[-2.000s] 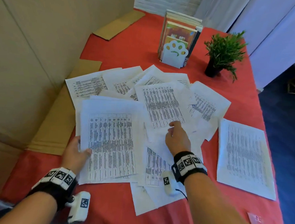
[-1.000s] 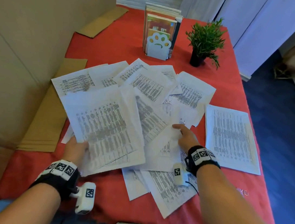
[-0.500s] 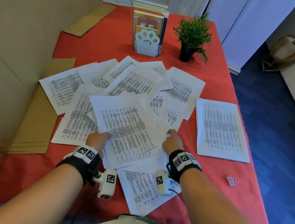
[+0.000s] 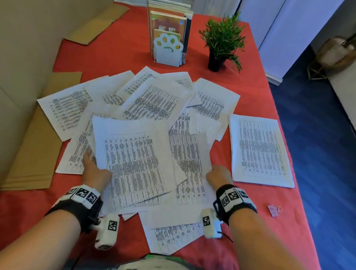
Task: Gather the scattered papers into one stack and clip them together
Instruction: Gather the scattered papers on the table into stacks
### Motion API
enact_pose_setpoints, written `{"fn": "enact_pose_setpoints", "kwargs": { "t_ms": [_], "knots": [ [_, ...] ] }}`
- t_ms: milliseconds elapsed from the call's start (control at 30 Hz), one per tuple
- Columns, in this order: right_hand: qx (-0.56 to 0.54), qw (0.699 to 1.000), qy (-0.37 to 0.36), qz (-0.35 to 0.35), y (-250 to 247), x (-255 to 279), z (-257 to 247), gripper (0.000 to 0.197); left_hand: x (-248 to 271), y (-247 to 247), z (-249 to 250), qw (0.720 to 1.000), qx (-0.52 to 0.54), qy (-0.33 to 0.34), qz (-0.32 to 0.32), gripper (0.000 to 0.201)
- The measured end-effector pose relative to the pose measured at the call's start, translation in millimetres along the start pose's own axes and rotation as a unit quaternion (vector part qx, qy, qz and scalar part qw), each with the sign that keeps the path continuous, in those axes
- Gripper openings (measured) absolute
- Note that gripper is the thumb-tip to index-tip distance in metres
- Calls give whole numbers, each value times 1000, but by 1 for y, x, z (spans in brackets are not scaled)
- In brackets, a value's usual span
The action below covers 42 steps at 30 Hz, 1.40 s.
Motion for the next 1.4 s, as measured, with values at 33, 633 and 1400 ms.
{"fn": "enact_pose_setpoints", "kwargs": {
  "t_ms": [33, 633, 1400],
  "knots": [
    [2, 1000, -5, -3, 3, 3, 0, 23, 0, -3, 0, 1000, -1, 3, 9, 81],
    [-56, 996, -12, 62, -24, 2, 11, 16, -7, -45, 14, 992, -77, 73, 63, 32],
    [-429, 896, -15, -114, 26, -15, -35, 51, 29, 81, 57, 960, 143, -37, -236, 27]
  ]
}}
Point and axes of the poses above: each hand's wrist, its own x-axis away from the middle knuckle, its own y-axis out of the palm, z = x × y, the point moved 10 cm from there along -x, towards the middle knuckle, and after that the axes turned 2 degrees about y, right-handed, at the moved point
